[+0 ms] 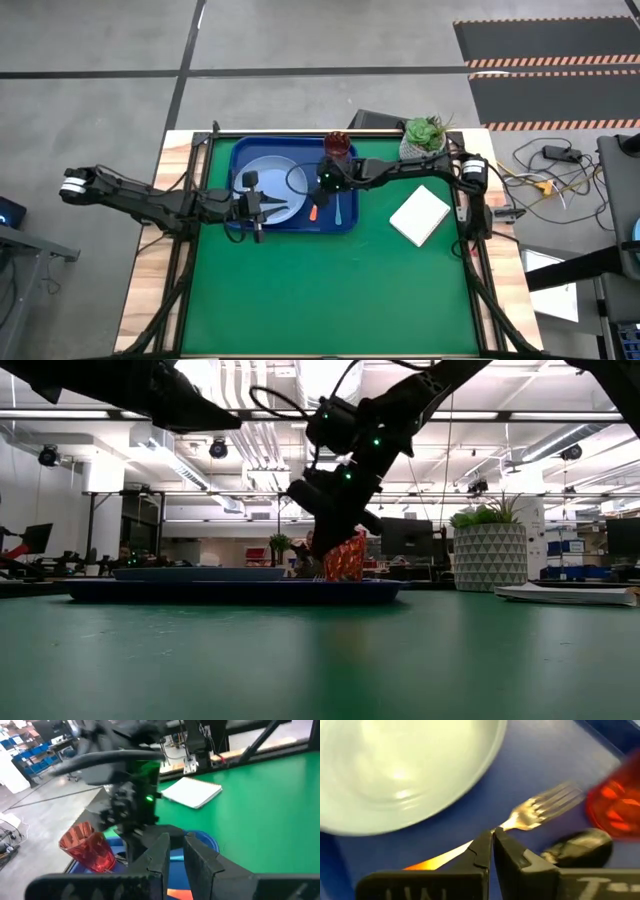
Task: Pick and place plate/cup/fork/spoon on tray
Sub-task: Adjust the orange fork on the blue tray
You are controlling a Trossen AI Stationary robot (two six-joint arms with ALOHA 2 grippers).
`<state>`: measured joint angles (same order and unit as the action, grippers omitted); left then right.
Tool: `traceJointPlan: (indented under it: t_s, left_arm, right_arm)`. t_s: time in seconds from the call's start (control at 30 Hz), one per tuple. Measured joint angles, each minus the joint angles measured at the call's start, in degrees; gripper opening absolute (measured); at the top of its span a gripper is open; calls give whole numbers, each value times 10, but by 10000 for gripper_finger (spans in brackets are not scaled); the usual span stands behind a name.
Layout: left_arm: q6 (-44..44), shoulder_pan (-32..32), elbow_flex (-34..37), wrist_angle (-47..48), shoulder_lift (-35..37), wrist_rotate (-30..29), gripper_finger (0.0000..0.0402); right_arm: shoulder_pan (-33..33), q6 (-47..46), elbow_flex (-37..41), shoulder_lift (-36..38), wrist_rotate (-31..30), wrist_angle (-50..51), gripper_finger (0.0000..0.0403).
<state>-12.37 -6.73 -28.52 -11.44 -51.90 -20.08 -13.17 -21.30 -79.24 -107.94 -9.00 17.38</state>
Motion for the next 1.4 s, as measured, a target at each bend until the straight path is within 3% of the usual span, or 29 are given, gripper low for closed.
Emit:
traceJointPlan:
  t_s: [0.23,0.47,0.63,0.87,1.03,1.17,1.4]
  left_arm:
    - [72,0,-8,-2,19,0,35]
    - [314,-5,0,-36,24,6,35]
    - [372,-33,20,-56,-7,11,35]
    - [376,-83,46,-201,-51,10,35]
    - [345,-115,52,-299,-70,11,35]
    - [328,-121,49,-316,-67,11,35]
    - [310,-121,50,-316,-57,9,35]
  right_arm:
    - [56,64,-1,0,0,-2,9]
    - [107,141,-1,8,0,-2,8]
    - [123,215,-1,8,0,-11,8]
    - [112,209,-2,8,0,-35,8]
    - [104,193,-28,8,0,13,8]
    - [104,209,-36,9,1,50,8]
    - [105,209,-32,-42,5,2,8]
